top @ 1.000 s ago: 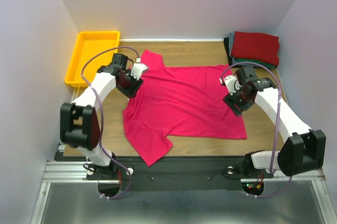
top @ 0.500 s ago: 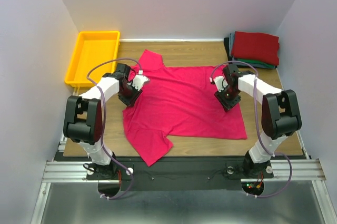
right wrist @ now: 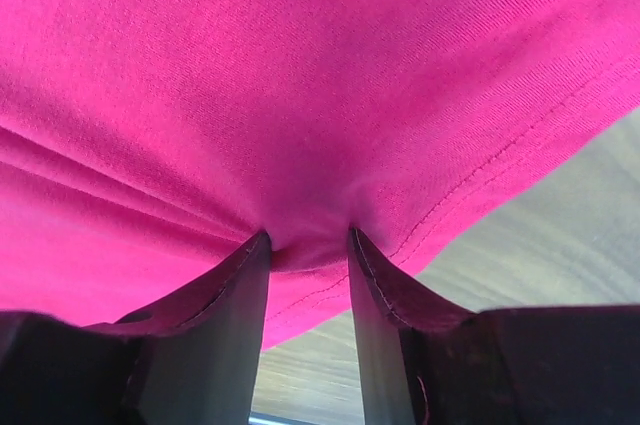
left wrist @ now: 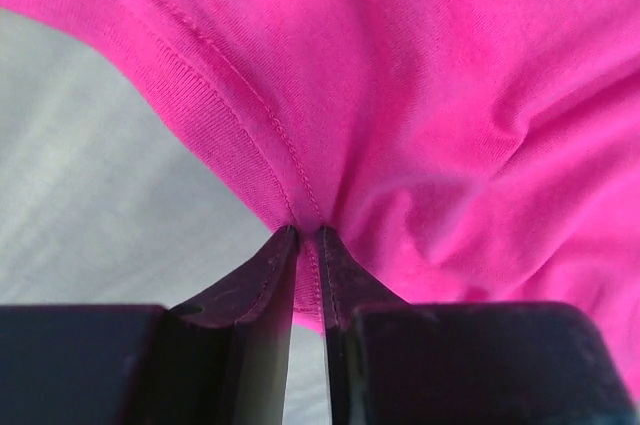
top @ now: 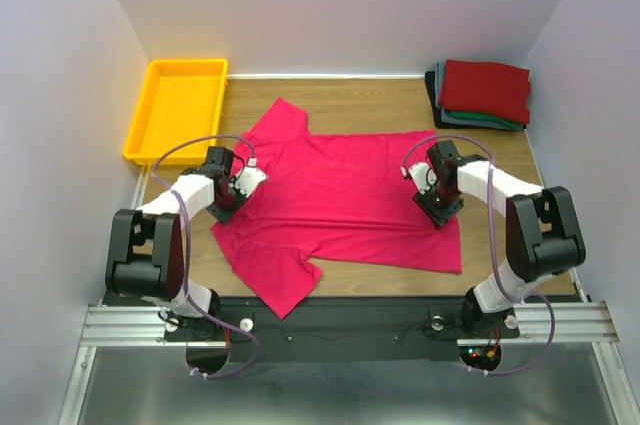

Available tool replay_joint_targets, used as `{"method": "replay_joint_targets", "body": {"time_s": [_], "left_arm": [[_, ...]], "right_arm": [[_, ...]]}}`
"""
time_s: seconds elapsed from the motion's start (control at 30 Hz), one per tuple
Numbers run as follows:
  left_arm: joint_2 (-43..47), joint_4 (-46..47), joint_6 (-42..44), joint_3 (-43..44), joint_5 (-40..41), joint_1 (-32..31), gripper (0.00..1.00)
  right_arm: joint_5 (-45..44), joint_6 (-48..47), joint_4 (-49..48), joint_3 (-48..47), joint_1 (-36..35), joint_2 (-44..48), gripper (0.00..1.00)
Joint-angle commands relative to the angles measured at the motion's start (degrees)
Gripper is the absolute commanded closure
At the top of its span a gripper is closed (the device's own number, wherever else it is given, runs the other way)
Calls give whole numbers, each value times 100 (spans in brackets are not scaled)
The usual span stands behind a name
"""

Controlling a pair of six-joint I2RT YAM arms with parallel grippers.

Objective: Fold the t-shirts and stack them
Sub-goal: Flatten the tshirt out

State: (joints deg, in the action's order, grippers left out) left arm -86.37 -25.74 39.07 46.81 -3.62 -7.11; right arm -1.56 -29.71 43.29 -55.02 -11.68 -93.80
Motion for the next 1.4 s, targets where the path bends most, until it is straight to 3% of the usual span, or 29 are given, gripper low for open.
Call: {"method": "replay_joint_targets", "body": {"time_s": [0.0, 0.13, 0.23, 0.4, 0.57, 0.8, 1.0, 1.17, 1.23, 1.37], "left_arm": [[418, -1354, 591, -392, -313, 35, 71], [1024, -1978, 725, 115, -824, 26, 57], [947, -1988, 384, 898, -1149, 17, 56], [253, -1462, -355, 1787, -1475, 26, 56], [-599, -495, -987, 1981, -1107, 26, 55], [-1505, -160, -1069, 2000, -359, 70, 57], [-927, -528, -322, 885, -270, 79, 62], [-40, -1449, 258, 110, -482, 52, 66], [163, -1723, 487, 144, -648, 52, 64], [261, -2207, 602, 1343, -1298, 61, 54]], "right_arm": [[-232, -534, 240, 553, 26, 449, 57], [365, -711, 672, 284, 26, 1239, 48], [622, -606, 795, -182, 26, 1382, 42], [693, -246, 795, -1036, 26, 935, 43], [201, 237, 120, -1124, 43, 188, 49], [-133, 247, -163, -1072, 131, -709, 51], [-336, -305, -76, -99, 201, -343, 53], [436, -895, 907, 282, 202, 607, 54], [769, -1150, 1409, 125, 202, 985, 54], [1315, -1248, 1754, -657, 210, 1189, 52]]}}
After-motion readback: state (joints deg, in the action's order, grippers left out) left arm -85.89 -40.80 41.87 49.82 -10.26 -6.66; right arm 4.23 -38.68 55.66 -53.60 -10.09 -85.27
